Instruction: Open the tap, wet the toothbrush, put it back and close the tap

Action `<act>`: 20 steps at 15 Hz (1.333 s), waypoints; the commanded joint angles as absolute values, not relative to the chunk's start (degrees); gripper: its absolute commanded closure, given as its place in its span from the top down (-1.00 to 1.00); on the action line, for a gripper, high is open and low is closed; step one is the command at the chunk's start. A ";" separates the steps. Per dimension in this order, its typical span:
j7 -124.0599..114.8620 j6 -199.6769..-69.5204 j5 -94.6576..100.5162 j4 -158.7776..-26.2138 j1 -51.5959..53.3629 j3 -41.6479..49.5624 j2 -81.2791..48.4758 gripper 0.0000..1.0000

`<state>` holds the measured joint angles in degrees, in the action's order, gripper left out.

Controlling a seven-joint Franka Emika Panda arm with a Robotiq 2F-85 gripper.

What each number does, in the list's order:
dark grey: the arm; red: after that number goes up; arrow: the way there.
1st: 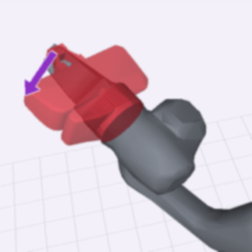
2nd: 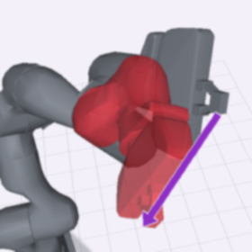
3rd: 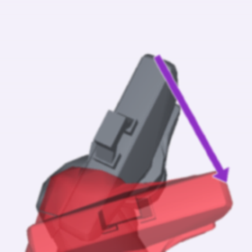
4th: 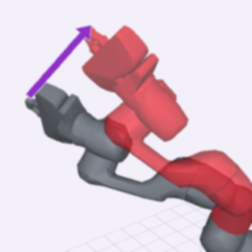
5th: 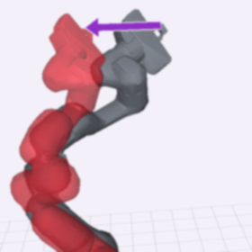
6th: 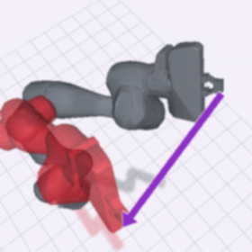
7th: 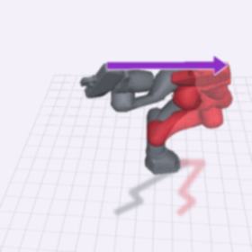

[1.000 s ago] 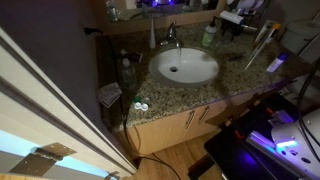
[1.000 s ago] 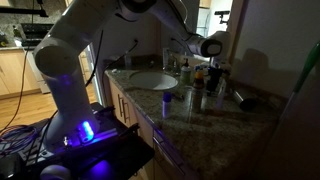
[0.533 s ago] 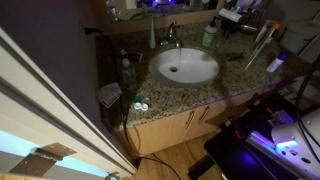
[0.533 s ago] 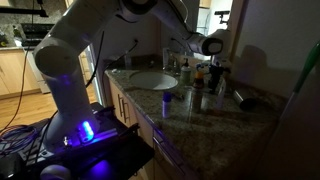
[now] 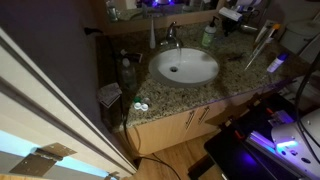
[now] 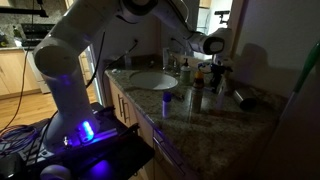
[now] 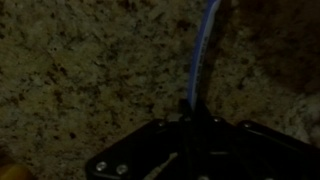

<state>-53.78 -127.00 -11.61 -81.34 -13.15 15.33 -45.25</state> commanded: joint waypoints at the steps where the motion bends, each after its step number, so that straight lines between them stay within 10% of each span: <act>1: -51.24 -125.28 -11.43 -78.39 -14.98 14.65 -43.71 -0.96; 20: -20.60 -123.67 -14.96 -72.55 -19.79 10.63 -43.81 -0.82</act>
